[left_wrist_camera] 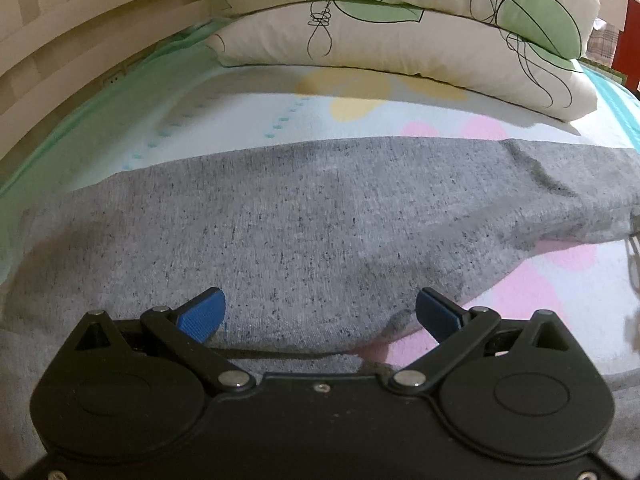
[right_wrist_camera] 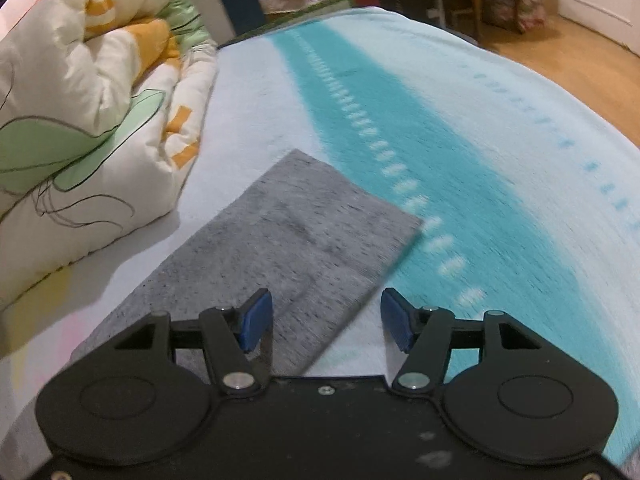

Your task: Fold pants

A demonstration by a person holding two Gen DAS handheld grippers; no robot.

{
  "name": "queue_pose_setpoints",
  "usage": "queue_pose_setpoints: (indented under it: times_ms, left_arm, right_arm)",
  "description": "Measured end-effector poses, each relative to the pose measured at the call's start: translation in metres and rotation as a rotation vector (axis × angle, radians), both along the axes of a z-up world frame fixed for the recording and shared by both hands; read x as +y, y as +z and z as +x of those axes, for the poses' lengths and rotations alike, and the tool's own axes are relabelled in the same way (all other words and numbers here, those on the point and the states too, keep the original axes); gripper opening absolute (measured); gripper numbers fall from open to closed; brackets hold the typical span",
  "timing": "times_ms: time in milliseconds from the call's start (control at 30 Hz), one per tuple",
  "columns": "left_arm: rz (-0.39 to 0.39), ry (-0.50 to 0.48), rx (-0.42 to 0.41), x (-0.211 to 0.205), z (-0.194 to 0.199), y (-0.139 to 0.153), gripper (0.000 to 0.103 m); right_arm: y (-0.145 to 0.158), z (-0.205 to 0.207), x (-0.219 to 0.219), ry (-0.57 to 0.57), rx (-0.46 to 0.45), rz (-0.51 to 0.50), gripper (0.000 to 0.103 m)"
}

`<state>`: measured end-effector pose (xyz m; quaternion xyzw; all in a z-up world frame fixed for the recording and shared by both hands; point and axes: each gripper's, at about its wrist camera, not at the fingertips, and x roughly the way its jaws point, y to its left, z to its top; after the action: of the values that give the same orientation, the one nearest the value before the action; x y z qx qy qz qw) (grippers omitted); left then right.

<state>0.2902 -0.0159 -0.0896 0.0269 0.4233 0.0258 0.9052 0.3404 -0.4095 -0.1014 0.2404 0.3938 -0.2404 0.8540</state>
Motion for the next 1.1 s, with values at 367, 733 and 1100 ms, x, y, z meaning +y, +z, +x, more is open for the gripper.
queue_pose_setpoints:
  times_ms: [367,733,1100]
  left_arm:
    - [-0.006,-0.040,-0.024,0.000,-0.002,0.005,0.101]
    - [0.030,-0.041,0.000,0.010,0.006,0.007,0.101]
    - [0.087,0.008,0.060,0.046,0.043,-0.008,0.101]
  right_arm:
    - [0.014,0.003,0.007,0.121,0.030,-0.135,0.002]
    - [0.003,0.007,0.014,0.190,0.196,-0.284,0.005]
    - [0.052,0.001,0.021,0.174,0.106,-0.256,0.027]
